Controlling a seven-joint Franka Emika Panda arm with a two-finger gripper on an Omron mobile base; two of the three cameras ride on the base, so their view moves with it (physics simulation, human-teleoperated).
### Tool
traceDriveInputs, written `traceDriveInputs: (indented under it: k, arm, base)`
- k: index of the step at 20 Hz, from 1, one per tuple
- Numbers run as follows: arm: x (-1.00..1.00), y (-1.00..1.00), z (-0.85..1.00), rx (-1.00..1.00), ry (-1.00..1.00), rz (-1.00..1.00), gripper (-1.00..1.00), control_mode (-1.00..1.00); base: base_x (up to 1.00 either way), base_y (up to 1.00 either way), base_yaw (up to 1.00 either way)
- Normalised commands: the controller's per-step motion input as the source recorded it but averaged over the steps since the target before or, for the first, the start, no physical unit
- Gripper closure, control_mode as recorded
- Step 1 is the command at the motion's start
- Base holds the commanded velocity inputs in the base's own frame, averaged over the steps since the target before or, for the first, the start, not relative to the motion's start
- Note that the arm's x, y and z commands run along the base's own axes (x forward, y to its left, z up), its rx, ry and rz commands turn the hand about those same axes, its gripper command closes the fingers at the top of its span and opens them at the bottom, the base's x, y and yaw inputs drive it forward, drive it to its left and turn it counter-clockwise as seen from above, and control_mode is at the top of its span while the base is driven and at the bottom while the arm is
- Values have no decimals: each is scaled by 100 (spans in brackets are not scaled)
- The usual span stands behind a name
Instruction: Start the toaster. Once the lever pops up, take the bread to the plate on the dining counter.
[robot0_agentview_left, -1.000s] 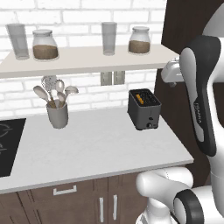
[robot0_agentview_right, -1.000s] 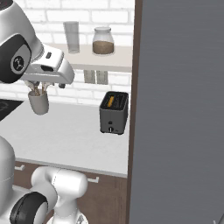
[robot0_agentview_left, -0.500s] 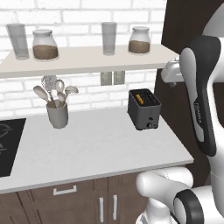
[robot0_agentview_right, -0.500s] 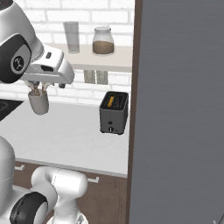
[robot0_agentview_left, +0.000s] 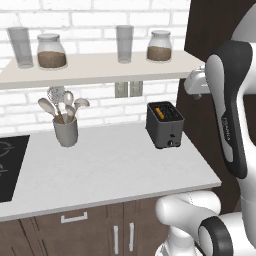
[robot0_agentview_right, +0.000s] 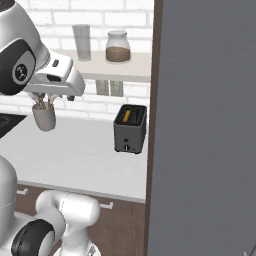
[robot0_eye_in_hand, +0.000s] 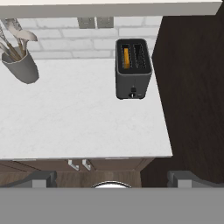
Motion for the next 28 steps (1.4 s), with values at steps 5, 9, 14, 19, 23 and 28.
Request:
traceDriveInputs:
  k: [5, 9, 14, 19, 23, 28]
  arm:
    - [0, 0, 0, 0, 0, 0, -100, -100]
    - [0, 0, 0, 0, 0, 0, -100, -100]
    - [0, 0, 0, 0, 0, 0, -100, -100]
    - [0, 0, 0, 0, 0, 0, -100, -100]
    - [0, 0, 0, 0, 0, 0, -100, -100]
    - [0, 0, 0, 0, 0, 0, -100, -100]
  base:
    - [0, 0, 0]
    - [0, 0, 0]
    - [0, 0, 0]
    - [0, 0, 0]
    - [0, 0, 0]
    - [0, 0, 0]
